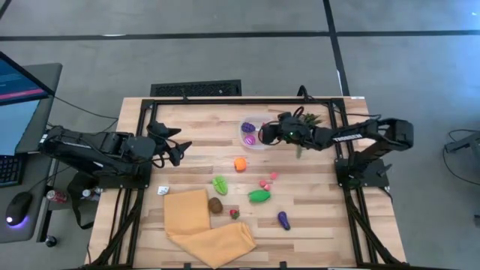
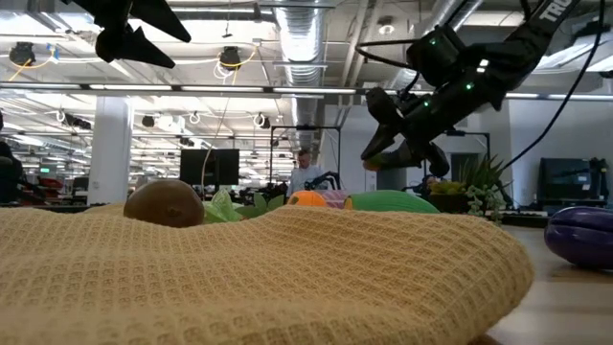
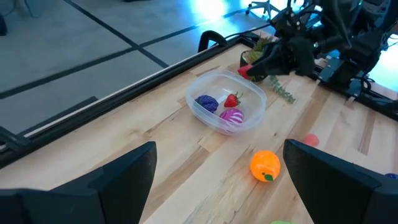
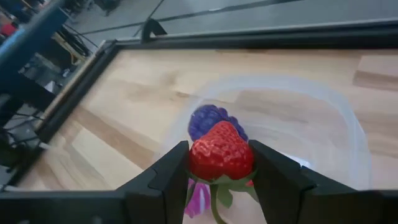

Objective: Pick and placing Produce into tupperware
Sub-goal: Put the top strawberry in the transparent bin, then put the kiwi in the transparent bin

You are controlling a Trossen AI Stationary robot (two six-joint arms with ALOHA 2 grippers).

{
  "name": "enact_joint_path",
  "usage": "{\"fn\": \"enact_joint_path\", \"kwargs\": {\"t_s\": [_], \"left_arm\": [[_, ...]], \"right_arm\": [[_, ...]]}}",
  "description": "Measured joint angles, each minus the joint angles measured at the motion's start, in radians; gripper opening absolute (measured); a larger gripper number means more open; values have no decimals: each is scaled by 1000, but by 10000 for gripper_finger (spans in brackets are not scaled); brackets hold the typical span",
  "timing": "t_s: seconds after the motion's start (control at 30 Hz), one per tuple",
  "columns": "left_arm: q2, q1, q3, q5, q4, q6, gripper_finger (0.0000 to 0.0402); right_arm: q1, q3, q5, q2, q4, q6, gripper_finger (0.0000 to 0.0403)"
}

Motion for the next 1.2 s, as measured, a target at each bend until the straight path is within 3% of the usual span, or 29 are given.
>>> {"fn": "enact_joint_path", "kwargs": {"t_s": [0.43, 0.87, 1.2], "left_arm": [[10, 0, 0, -2, -1, -5, 341], [122, 0, 0, 9, 10, -20, 341], [120, 0, 0, 8, 26, -19, 341]], "right_arm": [[-10, 0, 0, 1, -5, 0, 174], [-10, 0, 0, 1, -5, 8, 226], [40, -1, -135, -98, -83, -74, 222]]}}
